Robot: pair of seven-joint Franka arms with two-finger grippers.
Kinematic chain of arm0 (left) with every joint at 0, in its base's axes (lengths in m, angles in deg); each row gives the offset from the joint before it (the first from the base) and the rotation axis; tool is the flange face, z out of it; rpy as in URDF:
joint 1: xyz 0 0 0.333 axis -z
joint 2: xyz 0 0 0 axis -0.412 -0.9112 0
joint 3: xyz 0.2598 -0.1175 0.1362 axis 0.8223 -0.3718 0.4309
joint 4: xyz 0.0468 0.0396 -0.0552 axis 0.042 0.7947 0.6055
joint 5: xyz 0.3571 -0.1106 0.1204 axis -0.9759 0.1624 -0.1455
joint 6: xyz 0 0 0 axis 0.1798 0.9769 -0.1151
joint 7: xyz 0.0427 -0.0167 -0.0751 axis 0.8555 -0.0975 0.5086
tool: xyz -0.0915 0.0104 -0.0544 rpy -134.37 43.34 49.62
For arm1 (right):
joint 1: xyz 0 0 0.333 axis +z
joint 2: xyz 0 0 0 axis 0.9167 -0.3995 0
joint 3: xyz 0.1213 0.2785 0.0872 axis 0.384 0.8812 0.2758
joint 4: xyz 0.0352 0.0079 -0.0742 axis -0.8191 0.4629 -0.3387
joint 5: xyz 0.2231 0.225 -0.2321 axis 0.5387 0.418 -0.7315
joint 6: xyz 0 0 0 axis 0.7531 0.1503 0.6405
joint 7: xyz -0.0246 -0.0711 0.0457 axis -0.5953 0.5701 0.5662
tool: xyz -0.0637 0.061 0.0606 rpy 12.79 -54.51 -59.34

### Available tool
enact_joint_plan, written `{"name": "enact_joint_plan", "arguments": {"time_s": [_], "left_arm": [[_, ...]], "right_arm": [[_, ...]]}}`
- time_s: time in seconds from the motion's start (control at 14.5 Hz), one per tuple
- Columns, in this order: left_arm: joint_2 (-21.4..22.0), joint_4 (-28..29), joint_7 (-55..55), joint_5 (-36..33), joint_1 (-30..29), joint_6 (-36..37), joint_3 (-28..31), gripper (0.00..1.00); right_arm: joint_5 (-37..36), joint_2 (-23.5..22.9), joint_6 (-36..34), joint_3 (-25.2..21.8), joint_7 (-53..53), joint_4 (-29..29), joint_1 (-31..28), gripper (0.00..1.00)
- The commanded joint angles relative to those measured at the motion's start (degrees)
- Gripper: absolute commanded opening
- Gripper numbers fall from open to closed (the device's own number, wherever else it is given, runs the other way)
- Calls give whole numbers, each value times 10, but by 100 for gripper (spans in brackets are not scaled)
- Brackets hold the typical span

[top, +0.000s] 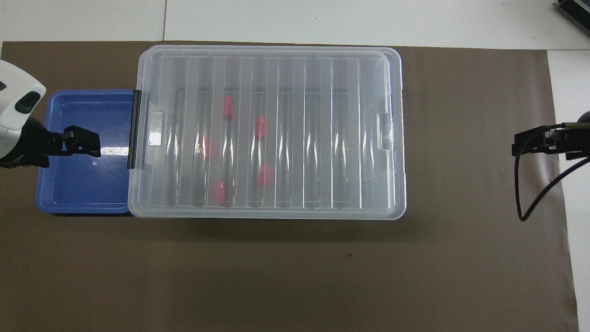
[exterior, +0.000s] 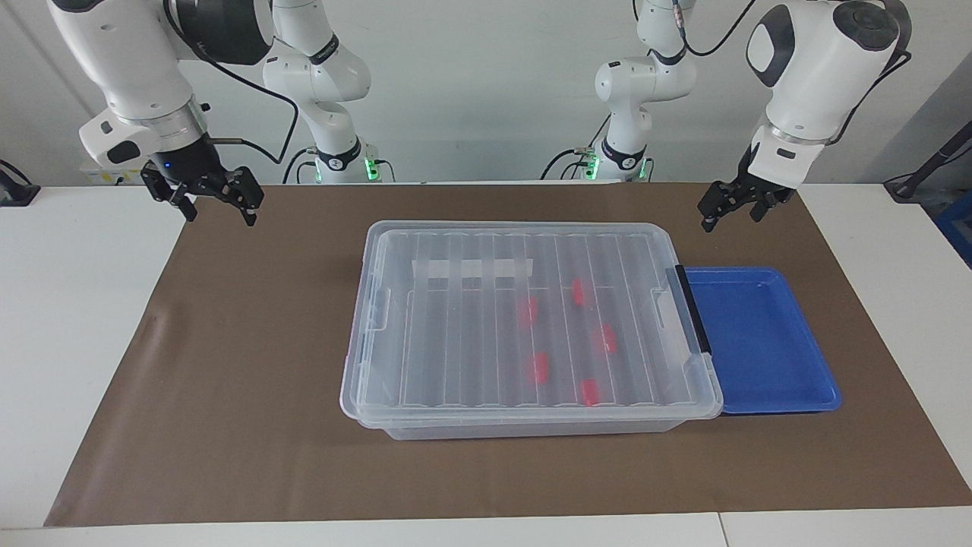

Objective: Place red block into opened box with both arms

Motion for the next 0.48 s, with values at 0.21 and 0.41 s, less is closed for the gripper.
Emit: {"name": "enact_joint_plan", "arguments": {"time_s": [0.21, 0.41], "left_arm": [[19, 23, 5, 10, -4, -16, -1, 100], [19, 23, 5, 11, -3, -16, -1, 100]], "right_arm": [[19, -1, -26, 2, 2, -5, -20, 100], [10, -1, -36, -10, 2, -11, 4, 100]]}}
